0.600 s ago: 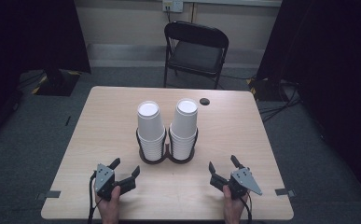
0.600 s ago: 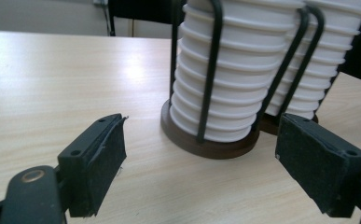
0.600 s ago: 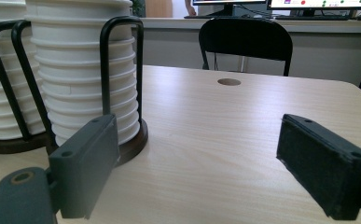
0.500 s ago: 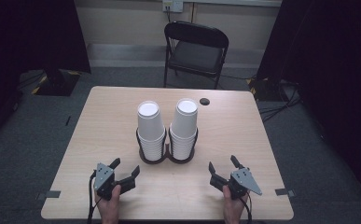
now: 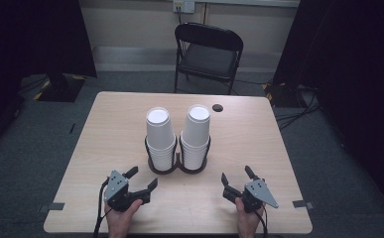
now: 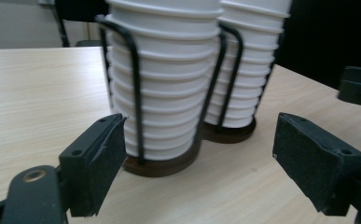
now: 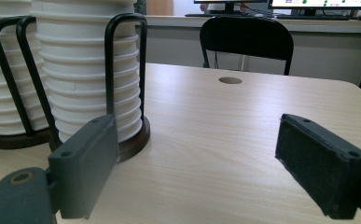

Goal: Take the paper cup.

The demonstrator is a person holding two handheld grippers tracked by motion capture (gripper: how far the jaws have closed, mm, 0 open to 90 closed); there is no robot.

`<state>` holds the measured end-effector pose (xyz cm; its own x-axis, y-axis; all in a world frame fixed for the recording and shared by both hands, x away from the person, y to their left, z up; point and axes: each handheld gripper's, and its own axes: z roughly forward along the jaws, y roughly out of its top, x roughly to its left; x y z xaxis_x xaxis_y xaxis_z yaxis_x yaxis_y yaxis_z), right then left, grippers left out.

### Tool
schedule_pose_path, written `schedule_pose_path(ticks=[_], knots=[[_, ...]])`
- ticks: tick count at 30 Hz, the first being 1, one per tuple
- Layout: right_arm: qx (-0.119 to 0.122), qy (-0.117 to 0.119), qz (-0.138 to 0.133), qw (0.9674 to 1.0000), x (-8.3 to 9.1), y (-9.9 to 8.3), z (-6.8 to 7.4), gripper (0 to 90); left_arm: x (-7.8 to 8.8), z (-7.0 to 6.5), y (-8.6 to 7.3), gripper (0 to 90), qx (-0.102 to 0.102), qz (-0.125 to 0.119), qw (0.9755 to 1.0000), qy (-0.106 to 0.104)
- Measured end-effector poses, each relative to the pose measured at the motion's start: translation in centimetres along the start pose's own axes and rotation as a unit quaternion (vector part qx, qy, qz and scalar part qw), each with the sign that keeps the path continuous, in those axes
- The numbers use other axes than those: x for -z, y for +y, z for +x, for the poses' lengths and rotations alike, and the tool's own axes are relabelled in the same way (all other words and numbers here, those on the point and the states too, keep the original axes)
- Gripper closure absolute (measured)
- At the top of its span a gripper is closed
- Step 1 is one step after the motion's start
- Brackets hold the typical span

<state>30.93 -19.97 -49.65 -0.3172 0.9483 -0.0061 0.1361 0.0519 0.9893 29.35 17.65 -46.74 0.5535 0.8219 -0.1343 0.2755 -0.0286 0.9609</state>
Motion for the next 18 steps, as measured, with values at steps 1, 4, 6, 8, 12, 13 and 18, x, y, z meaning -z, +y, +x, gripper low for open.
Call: schedule_pose_path(ticks=[1,4,6,8,12,13,18], knots=[[0.000,0.001,0.002,1.0000,0.0,0.0,0.0,12.8,0.0,-0.2,0.1,17.0,-0.005,0.002,1.0000,-0.003],[-0.002,0.003,0.007,1.0000,-0.1,0.1,-0.1,12.8,-0.2,-0.8,0.5,17.8,-0.011,0.003,0.9998,-0.014],[-0.003,0.005,0.009,0.9999,-0.2,0.1,-0.1,12.8,-0.3,-1.0,0.7,19.3,-0.013,0.001,0.9997,-0.020],[-0.002,0.005,0.011,0.9999,-0.2,0.1,-0.1,13.0,-0.6,-1.6,1.1,19.9,-0.020,0.002,0.9995,-0.026],[-0.009,0.033,0.025,0.9991,-0.3,0.2,-0.2,13.2,-1.0,-2.4,1.8,20.8,-0.031,0.001,0.9988,-0.037],[-0.009,0.034,0.025,0.9990,-0.3,0.2,-0.1,13.2,-1.0,-2.6,2.0,21.0,-0.036,-0.001,0.9985,-0.040],[-0.013,0.033,0.021,0.9992,-0.1,0.1,-0.2,13.3,-1.2,-3.1,2.9,21.3,-0.043,-0.011,0.9977,-0.050]])
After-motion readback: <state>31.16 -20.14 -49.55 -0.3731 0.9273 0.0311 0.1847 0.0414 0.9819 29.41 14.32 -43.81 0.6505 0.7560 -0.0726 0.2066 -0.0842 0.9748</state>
